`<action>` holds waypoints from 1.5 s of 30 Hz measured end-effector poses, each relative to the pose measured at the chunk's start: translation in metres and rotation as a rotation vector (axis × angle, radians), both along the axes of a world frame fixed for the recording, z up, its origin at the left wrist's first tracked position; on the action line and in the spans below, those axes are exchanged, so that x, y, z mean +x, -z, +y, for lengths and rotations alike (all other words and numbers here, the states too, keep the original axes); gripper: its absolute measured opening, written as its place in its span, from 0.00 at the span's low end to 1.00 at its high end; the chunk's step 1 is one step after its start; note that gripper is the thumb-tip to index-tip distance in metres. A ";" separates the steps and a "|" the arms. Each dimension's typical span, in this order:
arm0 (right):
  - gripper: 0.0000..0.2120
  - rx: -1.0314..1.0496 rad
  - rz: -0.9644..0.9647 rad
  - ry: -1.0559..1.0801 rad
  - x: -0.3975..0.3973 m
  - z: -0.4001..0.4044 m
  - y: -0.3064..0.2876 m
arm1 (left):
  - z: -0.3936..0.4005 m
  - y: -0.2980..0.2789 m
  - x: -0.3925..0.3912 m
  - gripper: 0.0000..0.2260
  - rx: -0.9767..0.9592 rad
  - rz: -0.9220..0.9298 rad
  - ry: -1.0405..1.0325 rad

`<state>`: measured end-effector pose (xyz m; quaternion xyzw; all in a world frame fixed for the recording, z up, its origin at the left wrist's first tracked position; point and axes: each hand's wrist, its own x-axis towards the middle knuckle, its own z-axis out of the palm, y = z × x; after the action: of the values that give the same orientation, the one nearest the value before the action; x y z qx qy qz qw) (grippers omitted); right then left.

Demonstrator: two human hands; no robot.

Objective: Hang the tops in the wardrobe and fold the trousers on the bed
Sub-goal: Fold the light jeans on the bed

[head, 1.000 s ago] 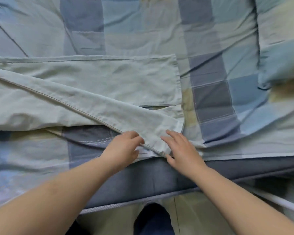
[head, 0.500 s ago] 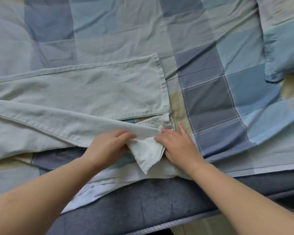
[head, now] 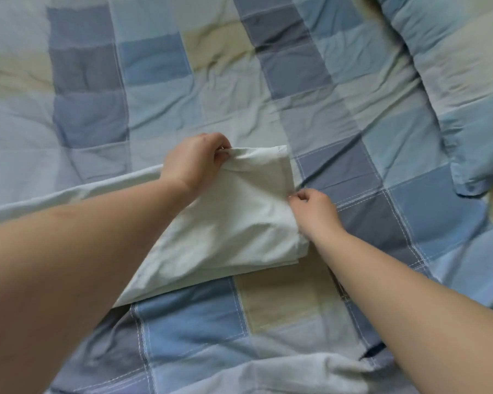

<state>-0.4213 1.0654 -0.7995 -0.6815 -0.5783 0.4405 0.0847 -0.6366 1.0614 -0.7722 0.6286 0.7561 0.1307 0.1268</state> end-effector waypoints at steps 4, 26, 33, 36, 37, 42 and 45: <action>0.10 -0.122 0.085 0.040 -0.001 -0.003 0.020 | 0.006 0.023 -0.016 0.13 -0.138 -0.030 -0.048; 0.15 -0.203 0.280 -0.105 0.020 -0.045 0.023 | -0.197 0.058 0.013 0.36 -0.218 0.095 0.148; 0.17 -0.349 0.383 0.045 0.058 -0.039 0.025 | -0.199 0.056 0.038 0.39 -0.344 0.136 0.173; 0.13 -0.451 0.392 0.102 0.064 -0.047 0.035 | -0.216 0.058 0.048 0.29 -0.440 0.063 0.218; 0.15 -0.444 0.384 0.093 0.061 -0.047 0.036 | -0.212 0.058 0.047 0.28 -0.457 0.040 0.217; 0.16 -0.372 0.310 0.111 0.050 -0.049 0.042 | -0.118 0.069 0.048 0.29 -0.297 0.115 0.332; 0.13 -0.260 0.291 0.125 0.054 -0.054 0.050 | -0.050 0.079 0.051 0.33 -0.372 0.282 0.580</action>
<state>-0.3670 1.0114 -0.8499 -0.6505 -0.4547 0.5991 0.1061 -0.5859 1.0112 -0.8508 0.7947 0.5674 -0.1382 0.1655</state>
